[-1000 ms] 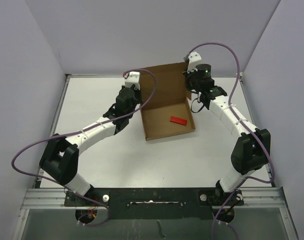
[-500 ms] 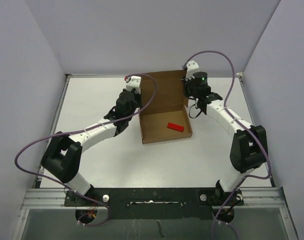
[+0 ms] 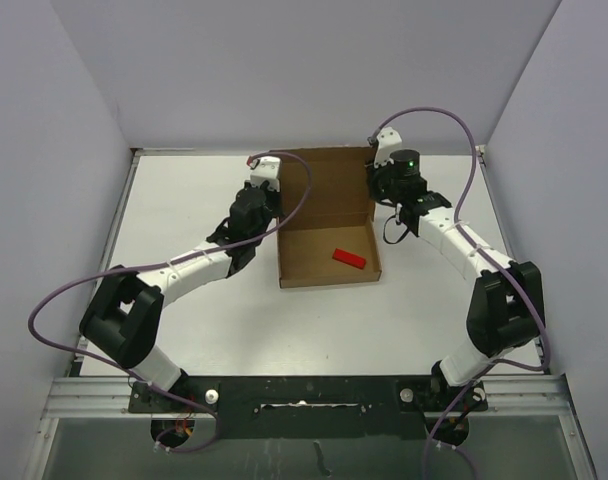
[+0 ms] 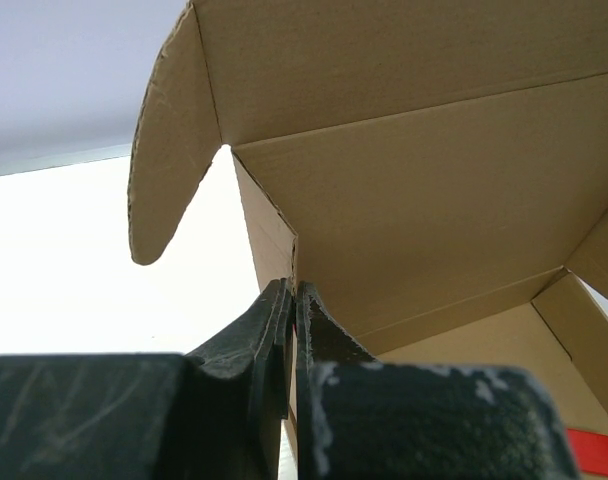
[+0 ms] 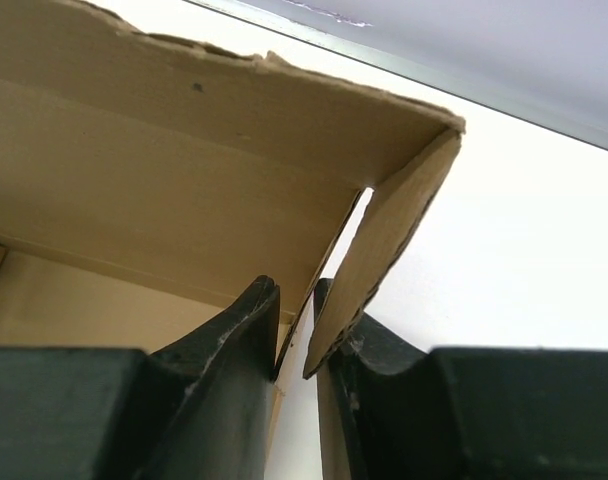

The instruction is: Fold the paper box

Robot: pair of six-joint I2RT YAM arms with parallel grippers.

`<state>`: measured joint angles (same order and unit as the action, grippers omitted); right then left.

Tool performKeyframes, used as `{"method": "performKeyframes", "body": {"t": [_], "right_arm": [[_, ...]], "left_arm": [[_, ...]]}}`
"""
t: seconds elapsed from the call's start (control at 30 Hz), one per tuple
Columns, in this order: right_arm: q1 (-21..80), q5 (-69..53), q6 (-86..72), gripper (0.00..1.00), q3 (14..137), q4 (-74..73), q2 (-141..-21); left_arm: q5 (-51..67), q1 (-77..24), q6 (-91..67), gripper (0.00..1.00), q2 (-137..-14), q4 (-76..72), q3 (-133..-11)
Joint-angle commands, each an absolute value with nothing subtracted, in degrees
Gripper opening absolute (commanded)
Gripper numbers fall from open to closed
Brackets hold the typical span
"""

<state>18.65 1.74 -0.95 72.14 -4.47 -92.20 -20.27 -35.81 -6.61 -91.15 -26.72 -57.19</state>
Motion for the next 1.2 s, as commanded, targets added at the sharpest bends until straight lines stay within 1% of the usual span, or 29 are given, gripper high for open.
{"method": "performKeyframes", "body": {"t": [0.0,0.13,0.27,0.4,0.63,0.8,1.0,1.07,1.17], "right_arm": [[19.4,-3.4,-4.0,0.21,71.1,-5.5,-88.8],[19.7,-3.4,-4.6,0.21,70.1,-5.8,-87.4],[20.3,-1.8,-5.2,0.27,69.8,-7.0,-86.8],[21.1,0.0,-5.2,0.3,68.5,-7.1,-86.1],[22.1,4.3,-4.8,0.27,66.6,-7.9,-84.8],[22.6,5.4,-4.2,0.21,64.1,-6.9,-83.4],[22.6,4.7,-4.1,0.05,64.2,-6.0,-83.3],[22.5,4.9,-3.7,0.02,65.2,-5.3,-83.4],[22.3,5.2,-2.7,0.01,66.8,-4.2,-83.9]], "left_arm": [[-14.8,-37.4,-6.7,0.0,-86.9,-29.3,-56.2],[-15.0,-37.7,-6.7,0.0,-85.7,-29.5,-55.1],[-16.7,-38.3,-6.8,0.0,-85.0,-29.3,-54.5],[-18.1,-39.3,-7.2,0.0,-84.4,-29.0,-54.2],[-20.9,-40.6,-7.9,0.0,-83.7,-28.7,-53.6],[-21.6,-41.0,-8.6,0.0,-83.4,-28.7,-53.4],[-21.7,-41.5,-8.4,0.0,-83.6,-29.2,-53.8],[-21.3,-41.5,-7.7,0.0,-84.1,-29.4,-54.6],[-20.5,-41.2,-6.5,0.0,-85.3,-29.9,-56.0]]}}
